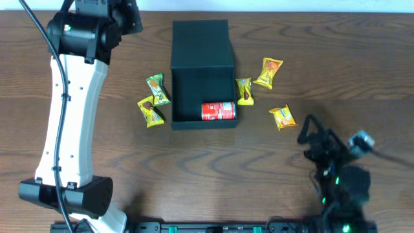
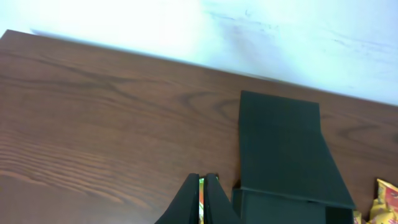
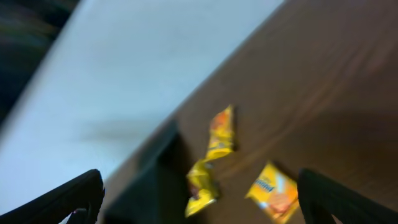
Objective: Pack container
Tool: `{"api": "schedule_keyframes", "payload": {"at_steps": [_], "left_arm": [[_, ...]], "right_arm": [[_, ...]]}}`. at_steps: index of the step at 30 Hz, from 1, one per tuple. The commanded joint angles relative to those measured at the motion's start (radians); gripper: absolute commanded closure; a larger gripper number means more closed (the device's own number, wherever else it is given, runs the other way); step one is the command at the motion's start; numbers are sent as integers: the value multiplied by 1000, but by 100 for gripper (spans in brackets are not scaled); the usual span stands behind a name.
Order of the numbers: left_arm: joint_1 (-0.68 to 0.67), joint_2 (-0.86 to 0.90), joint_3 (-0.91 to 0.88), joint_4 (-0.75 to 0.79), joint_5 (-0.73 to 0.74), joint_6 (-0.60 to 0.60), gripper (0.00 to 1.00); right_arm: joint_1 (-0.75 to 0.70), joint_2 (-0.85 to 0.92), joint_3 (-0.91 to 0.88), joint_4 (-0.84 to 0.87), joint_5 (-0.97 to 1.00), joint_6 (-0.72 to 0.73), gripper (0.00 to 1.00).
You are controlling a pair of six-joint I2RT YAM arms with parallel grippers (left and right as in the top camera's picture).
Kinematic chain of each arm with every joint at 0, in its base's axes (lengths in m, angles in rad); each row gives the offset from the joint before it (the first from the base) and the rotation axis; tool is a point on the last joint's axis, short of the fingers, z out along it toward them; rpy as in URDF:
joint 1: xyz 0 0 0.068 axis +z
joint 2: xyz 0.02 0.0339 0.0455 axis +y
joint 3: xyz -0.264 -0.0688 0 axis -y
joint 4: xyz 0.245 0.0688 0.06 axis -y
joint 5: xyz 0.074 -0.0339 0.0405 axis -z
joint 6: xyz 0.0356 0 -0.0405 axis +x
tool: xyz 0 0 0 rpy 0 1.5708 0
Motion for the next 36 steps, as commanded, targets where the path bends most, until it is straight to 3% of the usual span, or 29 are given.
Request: {"api": "schedule_keyframes", "payload": {"at_steps": [1,4,7,9,10,13,15,20,24,28,32,36], "left_arm": [[6,-28,0,2,-22,30,94],[20,-28,0,-4,-37,32,94],[50,-28,0,-16,-36,30,94],[79,-28,0,-34,-26,29,94],[92,-27,0,-46,-24,28,94],[114,-27,0,-69,-22,28,94],[122,-27,0,-80,-22,29,94],[128,-27,0,-97,-23,29,94],[128,-27,0,-97,-22,29,94],[128,-27,0,-98,-22,29,94],[128,-27,0,-97,-23,30,93],[128,-24,0,-93,-23,34,93]], "right_arm": [[-43,229,210,-46,-57,-235,1],[-63,504,482,-211,-115,-459,1],[-62,761,778,-439,-114,-584,1],[-57,954,1016,-638,-115,-554,1],[-57,1041,1123,-735,-118,-468,1],[-56,1221,1313,-893,-201,-346,1],[-50,1298,1359,-927,-269,-269,1],[-44,1384,1361,-827,-477,-262,1],[-43,1401,1360,-793,-464,-256,1],[-22,1401,1355,-863,-316,-53,1],[39,1410,1355,-1042,-84,204,1],[100,1440,1355,-1096,-52,304,1]]}}
